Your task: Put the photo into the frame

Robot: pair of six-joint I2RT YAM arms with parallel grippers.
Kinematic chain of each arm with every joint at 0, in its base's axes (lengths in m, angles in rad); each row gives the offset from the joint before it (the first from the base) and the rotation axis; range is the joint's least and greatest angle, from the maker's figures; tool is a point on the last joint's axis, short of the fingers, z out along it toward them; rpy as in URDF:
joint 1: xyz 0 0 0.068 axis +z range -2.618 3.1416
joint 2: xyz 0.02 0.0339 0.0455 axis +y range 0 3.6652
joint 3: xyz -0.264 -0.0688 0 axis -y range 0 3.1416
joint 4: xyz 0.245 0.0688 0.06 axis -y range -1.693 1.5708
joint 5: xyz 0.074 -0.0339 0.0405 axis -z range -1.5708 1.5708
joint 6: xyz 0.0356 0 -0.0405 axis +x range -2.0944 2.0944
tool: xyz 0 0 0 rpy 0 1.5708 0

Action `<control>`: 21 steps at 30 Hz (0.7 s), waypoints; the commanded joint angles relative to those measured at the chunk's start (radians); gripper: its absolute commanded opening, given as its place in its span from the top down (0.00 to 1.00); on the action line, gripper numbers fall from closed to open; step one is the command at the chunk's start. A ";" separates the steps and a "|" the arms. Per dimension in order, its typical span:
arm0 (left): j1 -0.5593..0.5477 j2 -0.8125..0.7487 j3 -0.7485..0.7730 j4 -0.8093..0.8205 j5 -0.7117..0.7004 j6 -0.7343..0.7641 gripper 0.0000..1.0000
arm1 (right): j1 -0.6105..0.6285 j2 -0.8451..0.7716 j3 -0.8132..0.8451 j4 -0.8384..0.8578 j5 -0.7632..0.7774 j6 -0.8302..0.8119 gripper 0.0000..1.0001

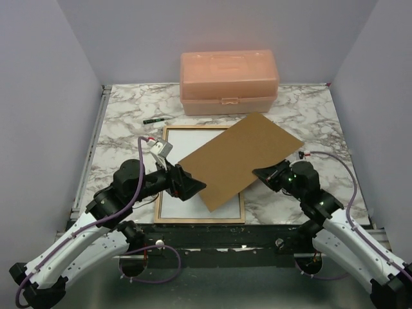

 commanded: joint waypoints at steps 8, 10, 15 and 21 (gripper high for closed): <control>0.000 0.009 0.062 -0.108 -0.007 0.054 0.09 | -0.001 0.272 0.631 -0.467 -0.137 -0.412 0.99; 0.000 0.006 0.059 -0.119 -0.014 0.050 0.09 | 0.000 0.319 0.747 -0.533 -0.150 -0.473 0.99; 0.000 -0.005 0.058 -0.145 -0.027 0.046 0.09 | -0.001 0.456 1.026 -0.723 -0.176 -0.601 1.00; 0.000 -0.008 0.053 -0.189 -0.045 0.053 0.09 | -0.001 0.564 1.295 -0.916 -0.125 -0.703 1.00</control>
